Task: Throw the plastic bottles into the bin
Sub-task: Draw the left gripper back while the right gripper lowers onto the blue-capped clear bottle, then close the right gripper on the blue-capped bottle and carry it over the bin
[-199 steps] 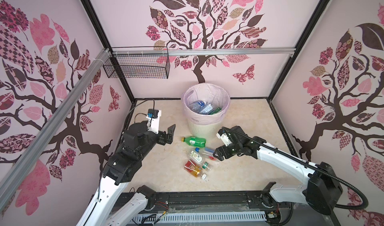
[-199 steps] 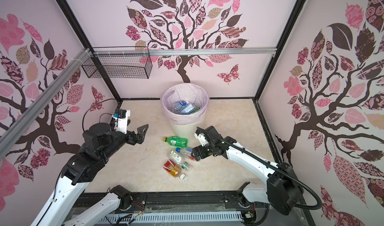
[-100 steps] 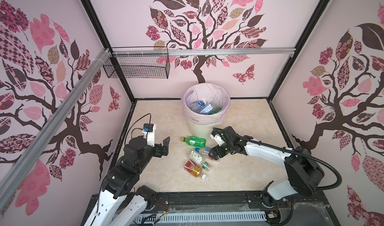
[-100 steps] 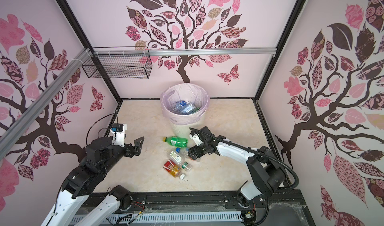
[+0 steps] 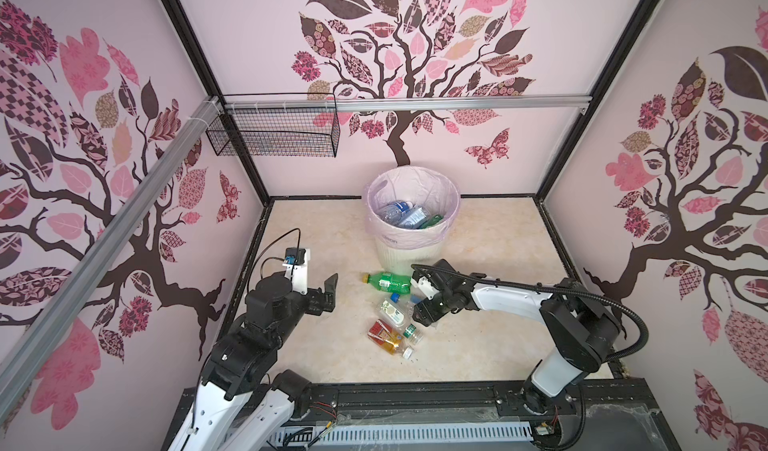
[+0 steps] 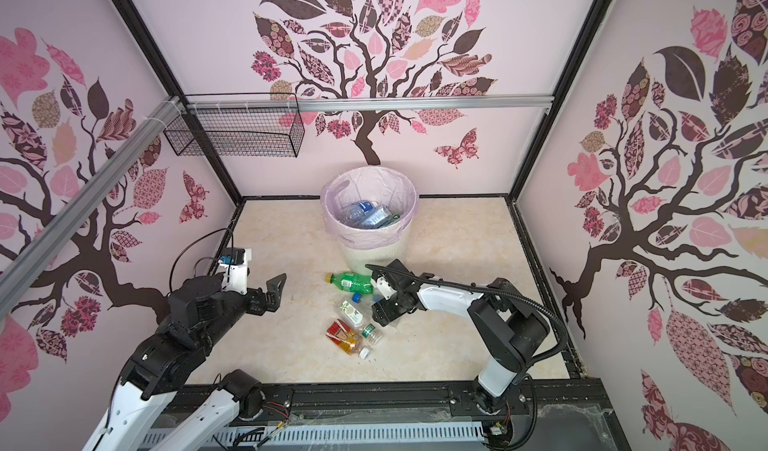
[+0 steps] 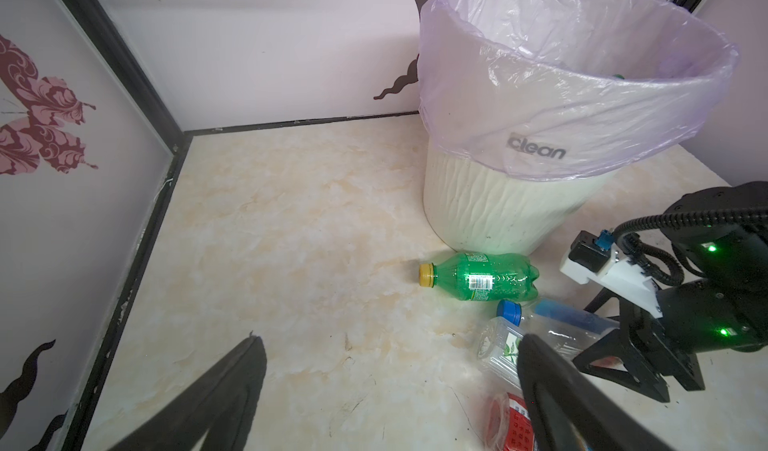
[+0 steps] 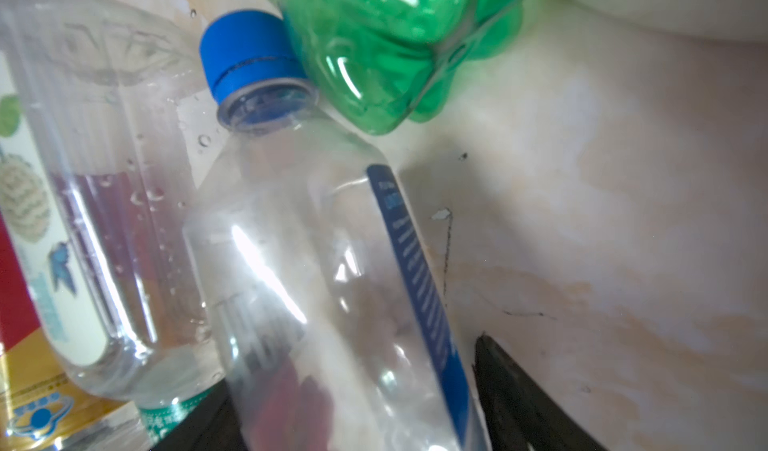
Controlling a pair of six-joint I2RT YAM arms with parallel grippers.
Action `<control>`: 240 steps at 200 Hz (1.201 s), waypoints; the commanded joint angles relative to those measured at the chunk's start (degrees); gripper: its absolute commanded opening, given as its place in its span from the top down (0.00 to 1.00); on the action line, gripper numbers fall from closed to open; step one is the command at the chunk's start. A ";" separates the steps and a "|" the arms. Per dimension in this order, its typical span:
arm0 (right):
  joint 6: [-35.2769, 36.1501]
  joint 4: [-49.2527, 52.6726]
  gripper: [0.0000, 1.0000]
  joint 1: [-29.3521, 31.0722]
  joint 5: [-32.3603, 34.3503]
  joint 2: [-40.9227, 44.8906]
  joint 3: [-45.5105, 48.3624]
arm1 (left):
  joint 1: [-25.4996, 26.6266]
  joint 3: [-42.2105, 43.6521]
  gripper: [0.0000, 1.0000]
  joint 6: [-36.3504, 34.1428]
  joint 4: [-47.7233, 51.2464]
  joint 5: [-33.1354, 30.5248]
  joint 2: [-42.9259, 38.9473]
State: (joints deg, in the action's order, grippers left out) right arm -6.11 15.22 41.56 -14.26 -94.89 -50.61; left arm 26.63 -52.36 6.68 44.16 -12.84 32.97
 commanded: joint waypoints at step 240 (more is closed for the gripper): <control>-13.50 7.42 0.49 0.02 12.18 42.00 11.25 | -0.18 3.29 0.04 -2.49 -4.23 1.89 4.46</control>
State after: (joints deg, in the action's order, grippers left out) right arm -16.64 23.57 41.76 -9.54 -57.47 -39.92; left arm 26.63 -50.13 5.13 41.89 -11.94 37.12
